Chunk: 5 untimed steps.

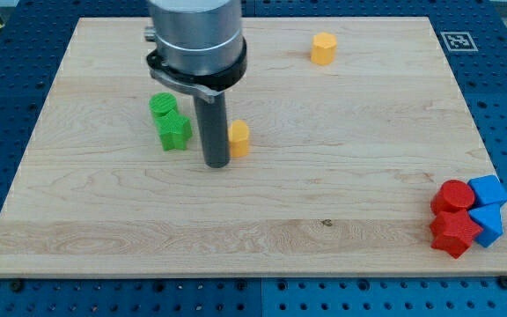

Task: Push the yellow heart towards the center of the board

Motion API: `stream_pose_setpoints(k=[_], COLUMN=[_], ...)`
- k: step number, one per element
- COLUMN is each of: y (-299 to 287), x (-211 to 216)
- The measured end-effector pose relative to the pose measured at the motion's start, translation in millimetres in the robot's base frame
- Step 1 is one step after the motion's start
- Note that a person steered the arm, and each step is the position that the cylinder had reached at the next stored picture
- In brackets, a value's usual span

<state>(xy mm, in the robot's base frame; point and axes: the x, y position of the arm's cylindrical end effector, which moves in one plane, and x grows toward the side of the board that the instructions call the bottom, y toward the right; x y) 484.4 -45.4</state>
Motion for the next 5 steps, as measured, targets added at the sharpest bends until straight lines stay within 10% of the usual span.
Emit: stream_pose_setpoints(k=[5], y=[81.1], x=[-50.6])
